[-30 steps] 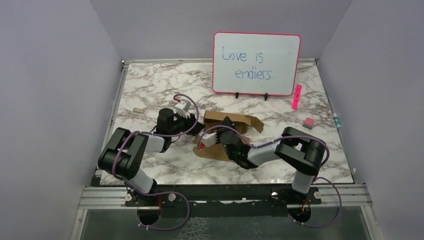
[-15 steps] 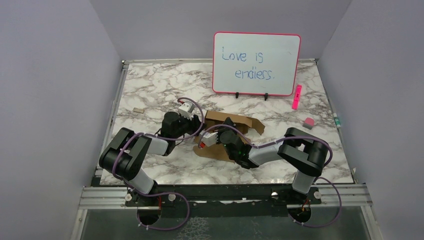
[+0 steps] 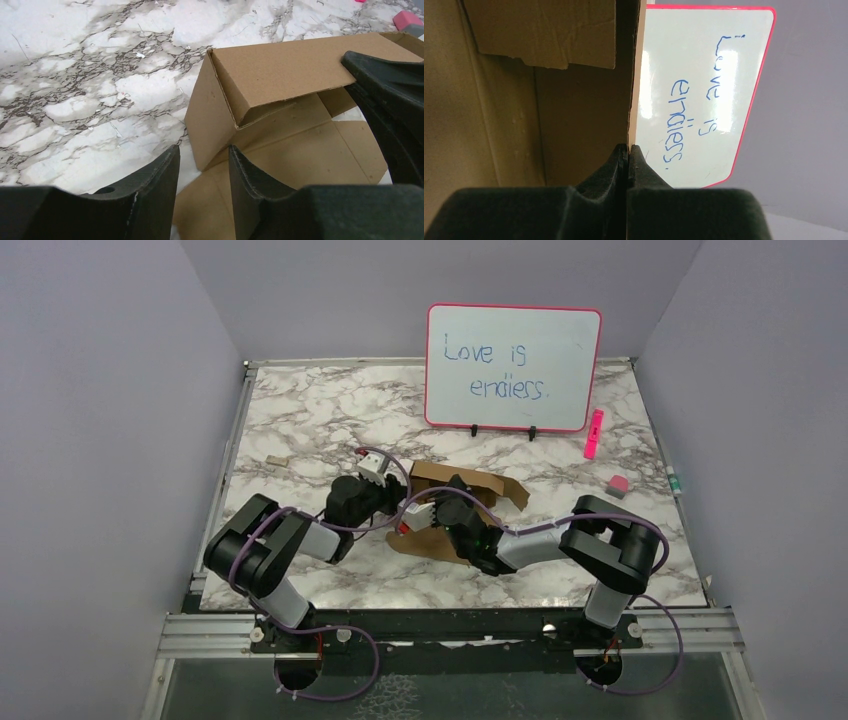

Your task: Fold the paper box

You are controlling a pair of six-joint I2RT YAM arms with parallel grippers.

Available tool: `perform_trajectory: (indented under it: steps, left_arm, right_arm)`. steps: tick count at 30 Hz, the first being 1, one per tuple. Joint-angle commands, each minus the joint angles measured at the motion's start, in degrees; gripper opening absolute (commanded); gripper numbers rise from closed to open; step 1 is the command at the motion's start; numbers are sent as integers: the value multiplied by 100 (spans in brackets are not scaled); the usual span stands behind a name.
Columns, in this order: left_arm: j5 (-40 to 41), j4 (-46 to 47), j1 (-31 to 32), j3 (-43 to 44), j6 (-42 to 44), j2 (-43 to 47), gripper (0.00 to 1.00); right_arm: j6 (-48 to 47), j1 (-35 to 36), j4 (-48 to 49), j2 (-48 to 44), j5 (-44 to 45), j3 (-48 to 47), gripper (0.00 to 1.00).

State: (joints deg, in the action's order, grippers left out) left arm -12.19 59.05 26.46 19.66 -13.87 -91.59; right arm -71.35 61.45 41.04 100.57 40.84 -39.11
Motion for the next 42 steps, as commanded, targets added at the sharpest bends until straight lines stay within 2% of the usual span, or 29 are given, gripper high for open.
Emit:
perform_trajectory:
  steps: [1,13,30,42]
  left_arm:
    - [536,922,162,-125,3,-203,41]
    - [857,3242,379,-672,-417,-1155,40]
    - [637,3622,518,-334,-220,-1861,46]
    - [1042,4212,543,-172,-390,-2172,41]
  right_arm:
    - [206,86,-248,-26,-171,-88,2]
    - [341,130,-390,-75,-200,-198,2]
    - [603,148,-594,1,-328,-336,1]
    - [823,156,-906,25,-346,-442,1]
